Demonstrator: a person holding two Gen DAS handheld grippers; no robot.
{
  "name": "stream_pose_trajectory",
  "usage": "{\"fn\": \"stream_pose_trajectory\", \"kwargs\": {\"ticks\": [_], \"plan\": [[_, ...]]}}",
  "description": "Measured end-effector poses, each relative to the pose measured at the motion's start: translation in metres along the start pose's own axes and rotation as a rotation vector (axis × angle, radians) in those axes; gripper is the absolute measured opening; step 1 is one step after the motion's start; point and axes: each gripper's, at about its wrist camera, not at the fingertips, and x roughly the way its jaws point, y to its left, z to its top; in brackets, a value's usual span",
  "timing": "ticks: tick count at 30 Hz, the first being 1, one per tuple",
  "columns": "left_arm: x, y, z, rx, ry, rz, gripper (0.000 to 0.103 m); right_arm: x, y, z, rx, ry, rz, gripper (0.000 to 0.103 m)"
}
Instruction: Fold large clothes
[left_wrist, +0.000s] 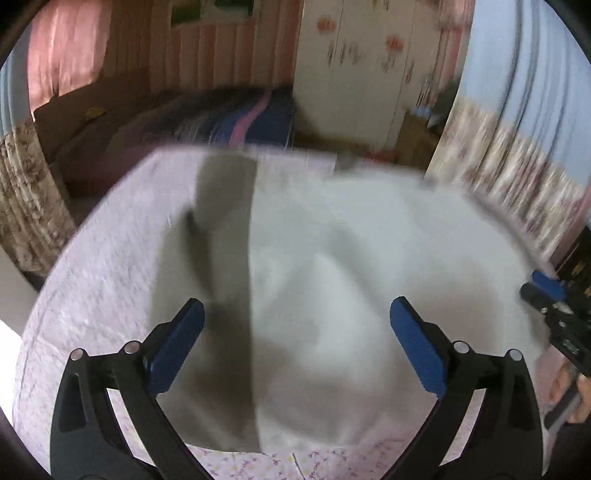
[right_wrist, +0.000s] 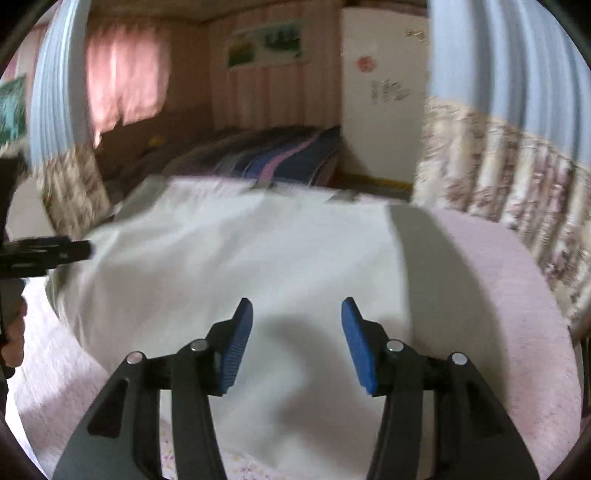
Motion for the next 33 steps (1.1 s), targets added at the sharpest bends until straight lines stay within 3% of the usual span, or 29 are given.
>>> {"fn": "stream_pose_trajectory", "kwargs": {"ticks": [3, 6, 11, 33], "plan": [[0.026, -0.001, -0.013, 0.025, 0.048, 0.039, 0.1, 0.024, 0.0, -0.012, -0.05, 0.057, -0.023, 0.047], [0.041, 0.009, -0.019, 0.025, 0.079, 0.021, 0.1, 0.032, -0.011, -0.02, -0.063, 0.087, -0.054, 0.041], [0.048, 0.011, -0.021, 0.063, 0.084, 0.03, 0.1, 0.038, -0.04, -0.024, -0.051, 0.11, -0.092, 0.029], [0.064, 0.023, -0.022, 0.101, 0.114, -0.037, 0.1, 0.046, -0.059, -0.025, 0.031, 0.154, 0.027, 0.021]]}}
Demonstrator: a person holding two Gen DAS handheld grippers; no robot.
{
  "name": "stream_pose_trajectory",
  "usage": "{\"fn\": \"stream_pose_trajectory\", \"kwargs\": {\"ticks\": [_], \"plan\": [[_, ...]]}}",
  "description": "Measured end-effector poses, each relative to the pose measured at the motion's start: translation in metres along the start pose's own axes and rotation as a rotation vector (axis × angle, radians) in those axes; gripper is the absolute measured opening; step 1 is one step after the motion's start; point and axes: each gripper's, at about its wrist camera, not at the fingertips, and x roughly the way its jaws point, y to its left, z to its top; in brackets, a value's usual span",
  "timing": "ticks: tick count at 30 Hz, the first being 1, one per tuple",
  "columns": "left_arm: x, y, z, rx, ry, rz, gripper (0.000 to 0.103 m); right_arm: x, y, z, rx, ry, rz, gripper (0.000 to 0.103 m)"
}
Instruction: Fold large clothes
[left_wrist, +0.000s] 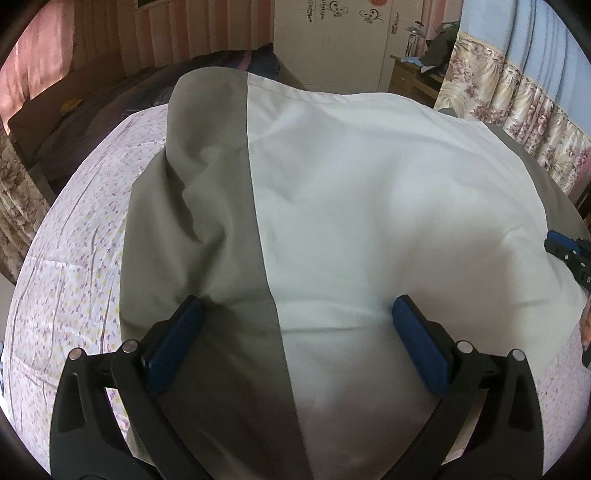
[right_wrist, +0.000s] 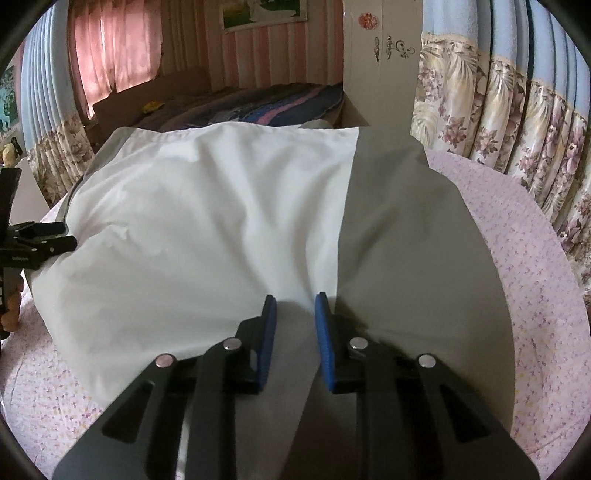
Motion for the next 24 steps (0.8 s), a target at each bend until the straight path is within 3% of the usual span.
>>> {"fn": "stream_pose_trajectory", "kwargs": {"ticks": [6, 7, 9, 11, 14, 18, 22, 24], "plan": [[-0.004, 0.001, 0.009, 0.016, 0.027, -0.01, 0.1, -0.002, 0.002, 0.003, 0.019, 0.009, 0.002, 0.021], [-0.008, 0.0, 0.012, 0.019, 0.033, -0.005, 0.1, -0.007, 0.004, 0.008, 0.033, 0.021, -0.003, 0.025], [-0.02, -0.004, 0.018, 0.026, 0.029, 0.008, 0.1, -0.019, 0.012, 0.017, 0.032, 0.005, -0.009, 0.044], [-0.038, -0.01, 0.03, 0.02, -0.007, -0.033, 0.1, -0.037, 0.025, 0.033, -0.011, -0.073, -0.008, 0.061], [-0.04, -0.024, 0.058, 0.007, 0.002, -0.097, 0.1, -0.034, 0.042, 0.067, -0.049, -0.087, -0.014, 0.064], [0.001, -0.057, 0.094, 0.041, 0.095, -0.125, 0.1, 0.033, 0.058, 0.105, -0.097, 0.085, -0.004, 0.064], [0.054, -0.068, 0.106, 0.071, 0.235, 0.024, 0.1, 0.08, 0.054, 0.111, -0.135, 0.253, -0.111, 0.063], [0.068, -0.056, 0.104, 0.046, 0.288, 0.038, 0.1, 0.082, 0.045, 0.112, -0.139, 0.273, -0.158, 0.063]]}}
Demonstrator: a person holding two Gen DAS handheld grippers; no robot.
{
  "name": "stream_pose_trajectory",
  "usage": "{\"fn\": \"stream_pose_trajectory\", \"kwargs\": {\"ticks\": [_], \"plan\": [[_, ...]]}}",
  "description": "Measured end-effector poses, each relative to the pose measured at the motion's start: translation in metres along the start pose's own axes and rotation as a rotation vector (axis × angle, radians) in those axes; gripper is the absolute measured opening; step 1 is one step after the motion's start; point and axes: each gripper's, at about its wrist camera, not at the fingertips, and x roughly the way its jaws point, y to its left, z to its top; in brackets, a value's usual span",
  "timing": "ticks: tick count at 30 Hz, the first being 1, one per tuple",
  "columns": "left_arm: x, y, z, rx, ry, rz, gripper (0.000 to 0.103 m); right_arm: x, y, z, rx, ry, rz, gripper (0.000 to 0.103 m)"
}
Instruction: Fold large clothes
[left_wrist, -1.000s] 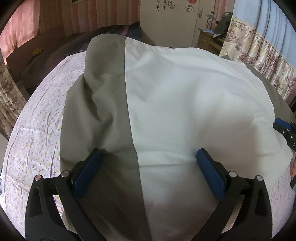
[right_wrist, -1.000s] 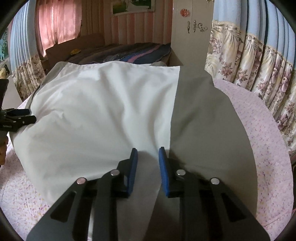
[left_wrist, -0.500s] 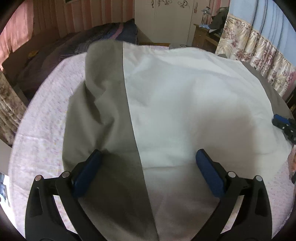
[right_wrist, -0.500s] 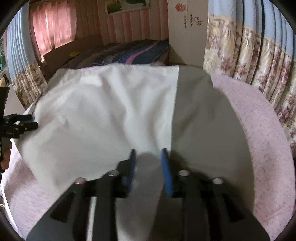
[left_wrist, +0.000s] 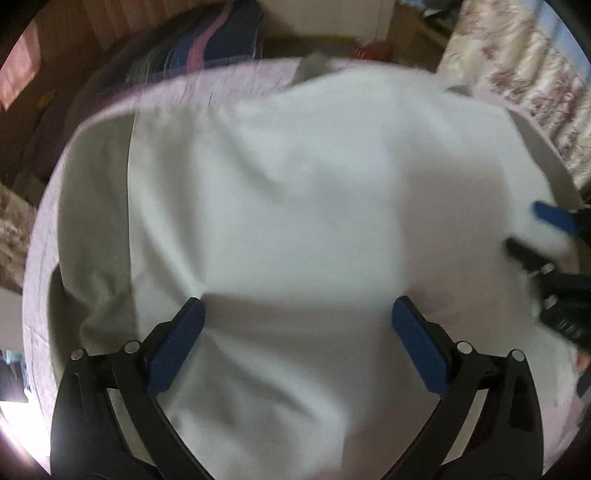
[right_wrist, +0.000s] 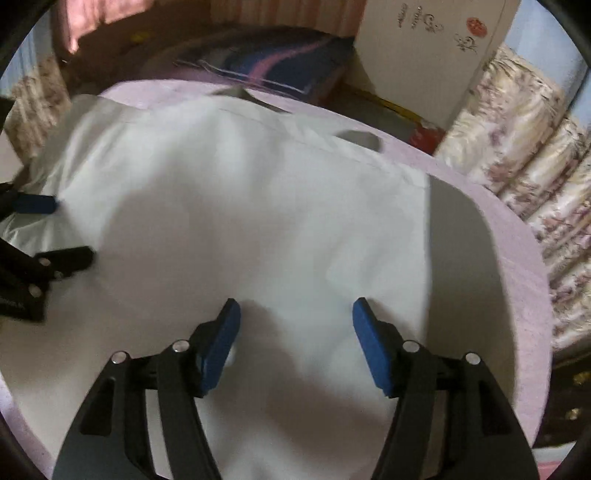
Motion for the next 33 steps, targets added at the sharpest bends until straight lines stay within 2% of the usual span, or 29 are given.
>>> {"fn": "stream_pose_trajectory", "kwargs": {"ticks": [3, 4, 6, 7, 8, 10, 13, 16, 20, 23, 25, 27, 29, 32, 33], "plan": [[0.004, 0.022, 0.0, -0.034, 0.02, 0.048, 0.1, 0.004, -0.022, -0.006, 0.015, 0.03, -0.06, 0.063], [0.005, 0.031, 0.0, -0.049, 0.031, 0.042, 0.1, 0.006, -0.034, -0.01, 0.04, 0.049, -0.075, 0.063], [0.006, 0.056, 0.0, -0.091, 0.04, 0.134, 0.1, 0.007, -0.052, -0.015, 0.086, 0.059, -0.069, 0.064], [0.008, 0.071, 0.0, -0.121, 0.038, 0.147, 0.1, 0.007, -0.062, -0.018, 0.117, 0.057, -0.047, 0.064], [0.011, 0.082, -0.001, -0.149, 0.046, 0.111, 0.1, 0.008, -0.068, -0.021, 0.138, 0.055, -0.023, 0.064], [0.016, 0.096, -0.002, -0.184, 0.056, 0.04, 0.1, 0.013, -0.077, -0.023, 0.172, 0.051, -0.031, 0.066], [0.015, 0.089, -0.002, -0.136, 0.042, 0.085, 0.1, 0.013, -0.074, -0.023, 0.184, 0.044, -0.041, 0.067], [0.006, 0.089, -0.003, -0.134, 0.024, 0.063, 0.099, -0.01, -0.072, -0.03, 0.168, -0.025, -0.045, 0.067], [-0.039, 0.084, -0.036, -0.102, -0.085, 0.065, 0.099, -0.069, -0.057, -0.06, 0.144, -0.239, 0.033, 0.071], [-0.072, 0.067, -0.079, -0.071, -0.18, -0.015, 0.1, -0.1, -0.025, -0.093, 0.105, -0.331, 0.108, 0.074], [-0.083, 0.051, -0.104, -0.035, -0.23, -0.054, 0.1, -0.111, 0.001, -0.118, 0.022, -0.365, 0.152, 0.075], [-0.087, 0.041, -0.129, 0.019, -0.268, -0.036, 0.1, -0.112, 0.021, -0.134, -0.053, -0.367, 0.162, 0.075], [-0.086, 0.036, -0.147, 0.061, -0.3, 0.012, 0.1, -0.105, 0.033, -0.144, -0.105, -0.348, 0.129, 0.075], [-0.074, 0.055, -0.157, 0.05, -0.289, -0.005, 0.1, -0.089, 0.017, -0.148, -0.043, -0.305, 0.148, 0.076], [-0.074, 0.058, -0.159, 0.04, -0.285, -0.01, 0.1, -0.086, 0.009, -0.15, -0.031, -0.301, 0.124, 0.076]]}}
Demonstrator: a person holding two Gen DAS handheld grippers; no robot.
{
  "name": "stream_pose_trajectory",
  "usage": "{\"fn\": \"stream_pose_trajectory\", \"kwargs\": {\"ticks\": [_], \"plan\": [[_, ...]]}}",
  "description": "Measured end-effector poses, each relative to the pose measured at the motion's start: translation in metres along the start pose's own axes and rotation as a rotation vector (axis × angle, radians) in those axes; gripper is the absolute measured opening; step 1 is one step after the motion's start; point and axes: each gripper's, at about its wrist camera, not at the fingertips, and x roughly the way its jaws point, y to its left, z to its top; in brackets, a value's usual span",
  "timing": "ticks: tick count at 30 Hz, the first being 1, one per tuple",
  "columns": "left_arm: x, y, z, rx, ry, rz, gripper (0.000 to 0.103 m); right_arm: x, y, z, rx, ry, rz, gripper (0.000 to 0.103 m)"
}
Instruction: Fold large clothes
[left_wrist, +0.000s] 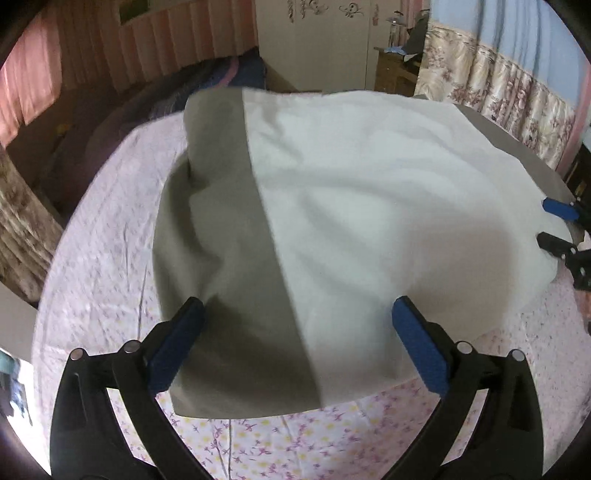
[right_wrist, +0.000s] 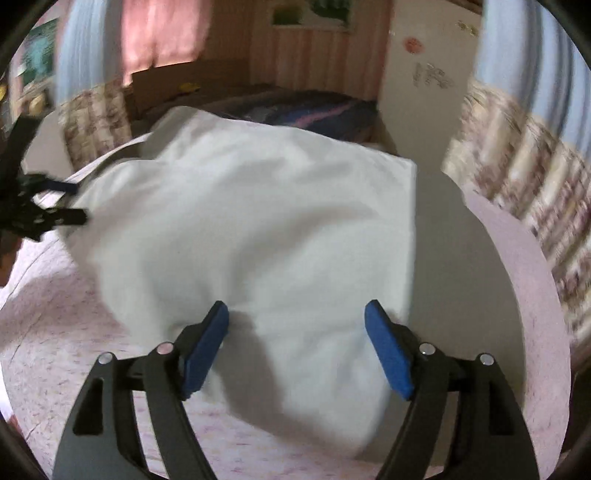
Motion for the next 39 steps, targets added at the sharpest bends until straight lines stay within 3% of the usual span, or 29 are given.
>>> {"fn": "stream_pose_trajectory", "kwargs": {"ticks": [2, 6, 7, 11, 17, 20, 22, 25, 27, 31, 33, 36, 39], "plan": [[0.005, 0.012, -0.004, -0.026, 0.013, 0.002, 0.1, 0.005, -0.021, -0.004, 0.003, 0.012, -0.056, 0.076], [0.03, 0.05, -0.017, -0.168, 0.075, -0.121, 0.1, -0.001, -0.059, -0.022, 0.089, 0.023, -0.065, 0.076], [0.029, 0.052, -0.02, -0.174, 0.055, -0.128, 0.1, 0.002, -0.064, -0.025, 0.104, 0.027, -0.059, 0.076], [0.034, 0.039, -0.019, -0.137, 0.057, -0.069, 0.1, 0.015, -0.07, -0.027, 0.134, 0.046, -0.028, 0.077], [0.036, 0.035, -0.01, -0.143, 0.073, -0.057, 0.1, 0.018, -0.072, -0.028, 0.15, 0.064, -0.009, 0.077], [0.009, 0.034, -0.005, -0.121, 0.027, 0.049, 0.1, 0.002, -0.07, -0.025, 0.182, 0.059, -0.001, 0.079], [-0.012, 0.028, 0.004, -0.106, -0.015, 0.106, 0.1, -0.018, -0.079, -0.018, 0.222, 0.003, 0.015, 0.083], [-0.039, 0.013, 0.019, -0.117, -0.062, 0.073, 0.1, -0.05, -0.098, -0.014, 0.325, -0.136, -0.037, 0.101], [-0.045, -0.009, 0.03, -0.129, -0.072, 0.031, 0.1, -0.057, -0.113, -0.016, 0.403, -0.17, -0.072, 0.101], [-0.027, -0.06, 0.041, -0.128, -0.043, -0.073, 0.1, -0.04, -0.139, -0.041, 0.612, -0.123, -0.028, 0.101], [-0.011, -0.088, 0.045, -0.123, -0.018, -0.11, 0.1, -0.034, -0.143, -0.051, 0.654, -0.092, -0.018, 0.101], [0.009, -0.119, 0.05, -0.131, 0.016, -0.138, 0.1, -0.036, -0.145, -0.066, 0.679, -0.096, -0.019, 0.101], [0.018, -0.135, 0.051, -0.163, 0.017, -0.115, 0.1, -0.039, -0.153, -0.077, 0.727, -0.102, -0.026, 0.101]]}}
